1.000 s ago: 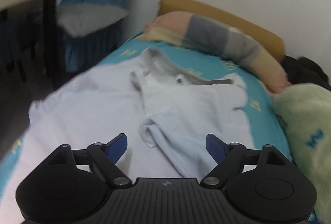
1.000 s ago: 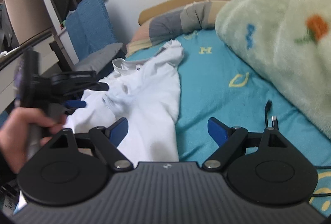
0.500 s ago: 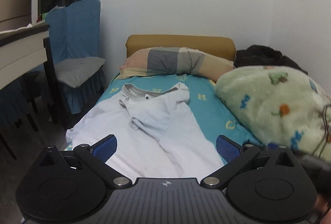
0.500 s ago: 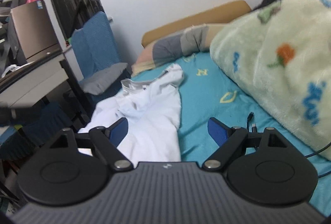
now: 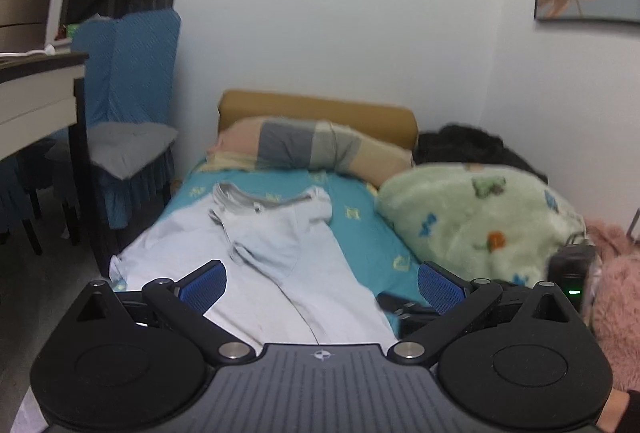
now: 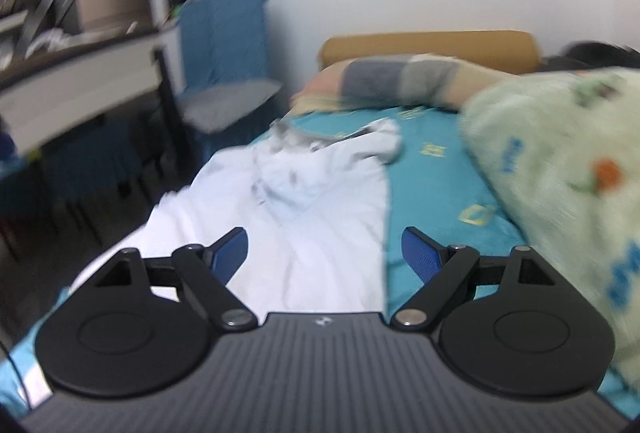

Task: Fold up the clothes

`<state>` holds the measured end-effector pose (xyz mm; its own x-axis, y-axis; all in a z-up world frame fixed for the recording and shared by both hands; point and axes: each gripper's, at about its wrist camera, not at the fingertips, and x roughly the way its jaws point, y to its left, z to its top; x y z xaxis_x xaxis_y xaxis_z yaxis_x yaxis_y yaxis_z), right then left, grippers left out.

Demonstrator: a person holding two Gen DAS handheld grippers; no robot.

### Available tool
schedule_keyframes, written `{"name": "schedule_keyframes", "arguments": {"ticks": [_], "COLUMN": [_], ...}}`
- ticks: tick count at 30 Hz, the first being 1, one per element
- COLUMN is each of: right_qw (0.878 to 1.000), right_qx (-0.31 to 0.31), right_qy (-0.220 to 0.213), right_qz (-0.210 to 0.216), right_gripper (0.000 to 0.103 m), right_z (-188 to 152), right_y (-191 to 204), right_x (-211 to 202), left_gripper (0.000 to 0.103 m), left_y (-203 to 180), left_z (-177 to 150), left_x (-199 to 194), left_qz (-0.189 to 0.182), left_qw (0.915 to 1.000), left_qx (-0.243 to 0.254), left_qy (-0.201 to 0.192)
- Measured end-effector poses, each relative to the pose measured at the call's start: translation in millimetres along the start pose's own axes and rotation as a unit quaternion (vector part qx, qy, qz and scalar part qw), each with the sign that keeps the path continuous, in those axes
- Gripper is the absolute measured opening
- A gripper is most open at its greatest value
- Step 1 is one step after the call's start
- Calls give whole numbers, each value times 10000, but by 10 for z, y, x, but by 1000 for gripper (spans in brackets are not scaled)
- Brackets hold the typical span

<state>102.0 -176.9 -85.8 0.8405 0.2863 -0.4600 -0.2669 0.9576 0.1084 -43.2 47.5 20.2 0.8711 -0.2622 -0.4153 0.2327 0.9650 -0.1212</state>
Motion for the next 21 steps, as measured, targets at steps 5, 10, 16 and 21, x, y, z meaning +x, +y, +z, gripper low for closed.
{"name": "schedule_keyframes", "arguments": {"ticks": [5,10,16,21], "right_qw": [9928,9769,9458,9107], "right_qx": [-887,-1690,-2633,-3384], "right_qy": [677,1041,1465,1797], "right_qz": [433,792,1212,1541], "right_gripper": [85,84,84,84], "right_z": [406,389,369,351], "right_y": [559,1332,2261,3024], "right_x": [911,1791,2846,3715], "left_gripper": [103,103,103,103], "left_y": [505,1169,1852,2243], "left_z": [25,-87,-245,-390], "left_x": [5,230,602,836], "left_qz": [286,904,1965,2305], "left_qw": [9994,9911,9621,9386], "left_qx": [-154,-974,-1860,-2513], "left_qy": [-131,28,340,531]}}
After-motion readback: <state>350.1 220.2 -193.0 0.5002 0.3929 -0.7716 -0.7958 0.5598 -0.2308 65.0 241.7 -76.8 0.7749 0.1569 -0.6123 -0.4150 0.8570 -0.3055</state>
